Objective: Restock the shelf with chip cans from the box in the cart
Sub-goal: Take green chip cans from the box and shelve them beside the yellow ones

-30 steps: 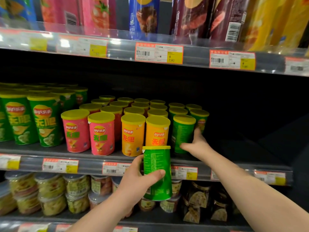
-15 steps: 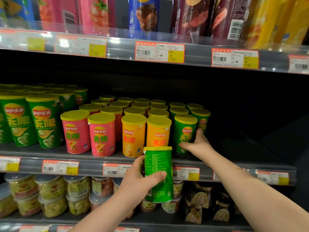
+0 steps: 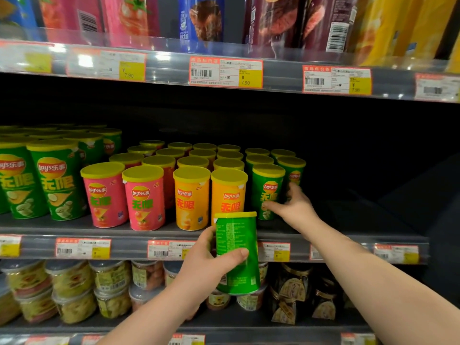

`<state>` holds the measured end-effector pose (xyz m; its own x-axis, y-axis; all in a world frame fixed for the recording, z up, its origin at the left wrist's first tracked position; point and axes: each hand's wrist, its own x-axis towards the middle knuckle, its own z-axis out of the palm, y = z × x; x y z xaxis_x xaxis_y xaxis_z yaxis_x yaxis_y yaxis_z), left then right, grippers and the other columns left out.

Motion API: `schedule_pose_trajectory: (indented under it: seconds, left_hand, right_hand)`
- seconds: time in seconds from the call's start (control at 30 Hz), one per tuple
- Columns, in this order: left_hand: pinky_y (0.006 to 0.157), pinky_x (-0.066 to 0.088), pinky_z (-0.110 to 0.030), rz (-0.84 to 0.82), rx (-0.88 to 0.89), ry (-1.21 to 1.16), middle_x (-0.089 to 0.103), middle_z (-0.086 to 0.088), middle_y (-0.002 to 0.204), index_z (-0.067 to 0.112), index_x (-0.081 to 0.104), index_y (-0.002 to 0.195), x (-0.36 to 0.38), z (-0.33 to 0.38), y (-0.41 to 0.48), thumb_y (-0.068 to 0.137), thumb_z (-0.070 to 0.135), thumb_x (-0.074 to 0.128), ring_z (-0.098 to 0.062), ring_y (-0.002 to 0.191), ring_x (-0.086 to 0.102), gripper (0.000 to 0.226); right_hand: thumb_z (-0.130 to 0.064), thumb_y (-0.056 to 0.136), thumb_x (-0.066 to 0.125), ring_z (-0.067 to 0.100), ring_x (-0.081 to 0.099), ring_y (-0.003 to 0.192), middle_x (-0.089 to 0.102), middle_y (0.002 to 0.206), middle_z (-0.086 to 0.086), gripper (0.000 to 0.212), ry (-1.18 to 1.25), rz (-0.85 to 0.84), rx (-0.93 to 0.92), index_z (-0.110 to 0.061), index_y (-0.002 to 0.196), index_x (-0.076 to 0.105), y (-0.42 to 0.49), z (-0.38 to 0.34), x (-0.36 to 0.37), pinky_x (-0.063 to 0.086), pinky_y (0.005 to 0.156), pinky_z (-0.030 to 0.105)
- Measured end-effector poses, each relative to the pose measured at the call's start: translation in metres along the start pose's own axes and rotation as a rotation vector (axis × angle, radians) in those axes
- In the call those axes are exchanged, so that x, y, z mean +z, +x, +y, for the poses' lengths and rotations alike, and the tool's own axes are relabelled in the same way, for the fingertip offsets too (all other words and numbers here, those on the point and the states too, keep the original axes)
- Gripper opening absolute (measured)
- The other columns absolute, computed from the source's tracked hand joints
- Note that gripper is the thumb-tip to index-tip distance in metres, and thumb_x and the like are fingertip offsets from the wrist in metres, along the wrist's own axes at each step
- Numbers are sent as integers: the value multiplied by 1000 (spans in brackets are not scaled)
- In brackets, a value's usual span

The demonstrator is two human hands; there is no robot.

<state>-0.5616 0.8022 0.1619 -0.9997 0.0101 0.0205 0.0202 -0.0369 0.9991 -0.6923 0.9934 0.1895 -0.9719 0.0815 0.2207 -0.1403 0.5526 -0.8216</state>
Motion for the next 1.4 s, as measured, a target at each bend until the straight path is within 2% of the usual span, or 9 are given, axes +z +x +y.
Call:
schedule_pose_trajectory:
  seconds: [0.17,0.27,0.4,0.5,0.7,0.87,1.03,1.2,1.4]
  left_hand:
    - [69,53,-21,-30,24,-38,71,11,100,37,52,112,15,3,7,72,24,81,-5,88,69,52]
    - [69,54,-20,-55,61,-32,71,9,102,37,52,111,29,10,12,75,19,78,-6,89,69,48]
    - [69,54,-18,-84,151,-4,69,10,101,36,54,108,51,21,23,79,13,73,-3,88,68,42]
    - [68,53,-17,-126,193,10,70,12,98,33,56,113,67,29,30,80,16,72,-2,87,68,41]
    - [99,49,-36,-128,245,274,54,11,131,30,36,141,80,31,46,64,61,74,-10,118,55,91]
    - [104,40,-30,-9,387,875,49,5,134,23,46,136,76,21,52,85,46,64,-13,124,46,59]
    - [99,38,-30,-71,554,1411,49,5,132,25,47,135,68,5,55,91,43,51,-18,121,46,48]
    - [60,54,-25,-54,675,1399,68,6,90,22,70,97,62,-6,59,63,39,63,-16,75,66,38]
    - [56,54,-24,-14,707,1400,66,7,84,23,71,91,63,-13,62,63,39,64,-15,70,65,33]
  right_hand:
    - [-25,85,69,18,57,91,57,101,3,44,106,47,-106,-12,124,52,-15,-5,-21,47,78,25]
    - [-29,93,57,12,60,88,63,99,0,24,223,-155,-105,-19,115,56,-34,-11,-39,46,74,24]
    - [-50,78,62,14,60,112,62,124,-2,61,345,-496,-61,-25,132,48,-51,-8,-55,48,94,36]
    - [-38,74,67,15,63,112,64,124,-2,61,385,-573,-73,-26,130,48,-55,-6,-64,50,95,38]
    - [-31,69,70,16,64,108,67,116,-2,53,403,-360,-111,-26,119,53,-37,2,-83,53,87,33]
    - [-17,78,76,17,55,111,57,121,1,62,228,-51,-71,-19,130,42,-12,12,-86,45,95,35]
    - [-22,75,79,28,48,126,50,138,11,77,116,10,29,-13,138,36,7,22,-71,42,99,39]
    - [-18,74,80,29,44,130,45,141,11,83,17,-20,32,-13,140,30,11,26,-64,40,102,40]
    - [-22,73,81,29,45,129,46,141,10,83,-26,-33,38,-14,140,32,20,29,-57,41,103,42]
